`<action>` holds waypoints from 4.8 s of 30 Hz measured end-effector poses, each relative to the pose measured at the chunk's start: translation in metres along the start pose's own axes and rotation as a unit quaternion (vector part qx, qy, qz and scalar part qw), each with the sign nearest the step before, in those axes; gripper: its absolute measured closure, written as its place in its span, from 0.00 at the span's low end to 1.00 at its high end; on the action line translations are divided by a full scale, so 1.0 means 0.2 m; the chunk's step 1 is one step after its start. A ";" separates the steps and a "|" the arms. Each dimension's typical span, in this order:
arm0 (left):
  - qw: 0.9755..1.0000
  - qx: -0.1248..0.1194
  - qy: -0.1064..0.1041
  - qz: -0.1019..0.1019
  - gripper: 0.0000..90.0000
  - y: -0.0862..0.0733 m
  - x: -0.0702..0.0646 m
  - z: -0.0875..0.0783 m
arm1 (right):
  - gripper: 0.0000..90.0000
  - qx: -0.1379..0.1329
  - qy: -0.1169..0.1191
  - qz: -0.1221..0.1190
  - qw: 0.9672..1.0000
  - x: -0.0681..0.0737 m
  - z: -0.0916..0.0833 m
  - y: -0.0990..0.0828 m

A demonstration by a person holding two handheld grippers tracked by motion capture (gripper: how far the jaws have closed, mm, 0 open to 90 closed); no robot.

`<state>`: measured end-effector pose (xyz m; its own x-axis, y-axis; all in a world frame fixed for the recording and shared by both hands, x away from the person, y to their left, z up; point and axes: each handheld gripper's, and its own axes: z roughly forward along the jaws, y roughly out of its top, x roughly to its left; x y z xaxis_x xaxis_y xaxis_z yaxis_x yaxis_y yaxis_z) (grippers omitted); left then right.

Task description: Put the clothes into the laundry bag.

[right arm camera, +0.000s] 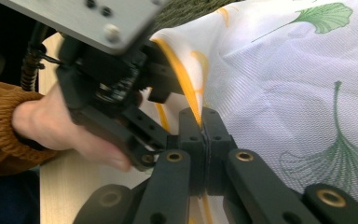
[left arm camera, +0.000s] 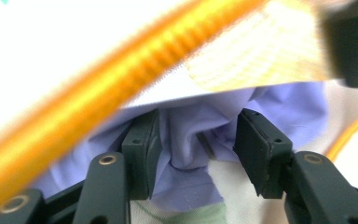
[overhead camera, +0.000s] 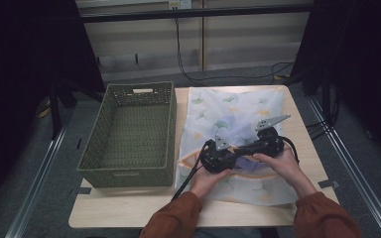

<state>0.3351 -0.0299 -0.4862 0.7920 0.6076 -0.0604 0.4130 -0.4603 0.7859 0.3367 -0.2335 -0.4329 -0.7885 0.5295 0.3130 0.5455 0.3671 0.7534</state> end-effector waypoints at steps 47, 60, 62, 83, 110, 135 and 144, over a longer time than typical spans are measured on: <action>0.995 -0.083 -0.043 0.030 0.41 -0.05 0.08 -0.77 | 0.91 0.023 -0.010 0.012 1.000 0.01 0.01 -0.13; 0.994 -0.111 -0.007 0.002 0.38 -0.11 0.16 -0.89 | 0.99 0.047 -0.011 -0.005 0.999 0.04 0.03 -0.16; 0.994 -0.110 -0.005 0.002 0.38 -0.12 0.17 -0.89 | 0.98 0.053 -0.011 -0.009 0.999 0.05 0.04 -0.17; 0.995 -0.103 0.002 -0.003 0.33 -0.13 0.17 -0.86 | 0.96 0.132 0.003 -0.011 0.991 0.02 0.15 -0.26; 0.995 -0.103 -0.004 0.002 0.33 -0.12 0.15 -0.85 | 0.79 0.032 0.002 -0.032 0.999 0.08 0.10 -0.13; 0.993 -0.111 0.026 -0.017 0.31 -0.18 0.23 -0.98 | 0.94 0.058 -0.016 -0.029 0.998 0.11 0.10 -0.22; 0.992 -0.117 0.036 -0.036 0.34 -0.29 0.29 -1.09 | 0.91 -0.010 -0.047 -0.019 0.999 0.15 -0.07 -0.26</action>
<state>0.2592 0.1739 -0.4020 0.7268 0.6816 -0.0844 0.3453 -0.2564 0.9028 0.2803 -0.2463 -0.4547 -0.7781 0.5851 0.2285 0.5085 0.3731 0.7760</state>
